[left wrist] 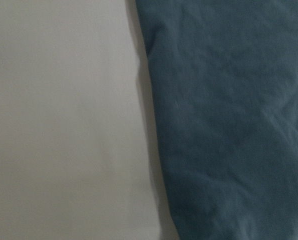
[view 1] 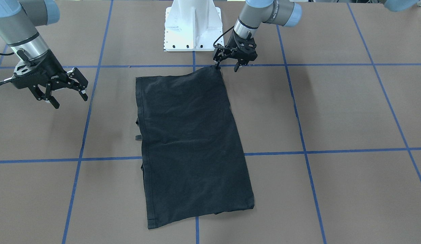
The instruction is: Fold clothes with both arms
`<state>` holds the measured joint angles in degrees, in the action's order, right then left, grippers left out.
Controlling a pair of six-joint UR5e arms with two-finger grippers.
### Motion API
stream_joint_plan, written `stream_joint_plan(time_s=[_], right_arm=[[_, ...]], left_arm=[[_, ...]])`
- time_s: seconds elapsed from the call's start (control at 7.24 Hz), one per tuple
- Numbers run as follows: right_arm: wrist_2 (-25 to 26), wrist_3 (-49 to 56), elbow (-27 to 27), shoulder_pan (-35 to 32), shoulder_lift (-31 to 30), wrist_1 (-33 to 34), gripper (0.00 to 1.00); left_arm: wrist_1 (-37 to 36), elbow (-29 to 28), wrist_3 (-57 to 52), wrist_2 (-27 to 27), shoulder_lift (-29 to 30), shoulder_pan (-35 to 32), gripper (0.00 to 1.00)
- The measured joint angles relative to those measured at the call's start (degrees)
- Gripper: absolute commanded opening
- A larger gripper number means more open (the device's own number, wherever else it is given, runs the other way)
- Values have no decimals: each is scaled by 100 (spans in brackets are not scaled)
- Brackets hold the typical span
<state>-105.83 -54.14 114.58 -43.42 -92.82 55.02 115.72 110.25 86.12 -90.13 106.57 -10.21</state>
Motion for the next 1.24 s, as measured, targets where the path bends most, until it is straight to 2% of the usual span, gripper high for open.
stream_joint_plan(time_s=[0.28,0.69,1.24], right_arm=[[3,0,-5,0,3,0,100],[9,0,-6,3,9,0,100],[9,-1,-15,9,9,0,100]], left_arm=[[-5,-168,40,7,159,112,56],[2,-204,45,6,254,89,37],[17,-212,45,33,265,68,37]])
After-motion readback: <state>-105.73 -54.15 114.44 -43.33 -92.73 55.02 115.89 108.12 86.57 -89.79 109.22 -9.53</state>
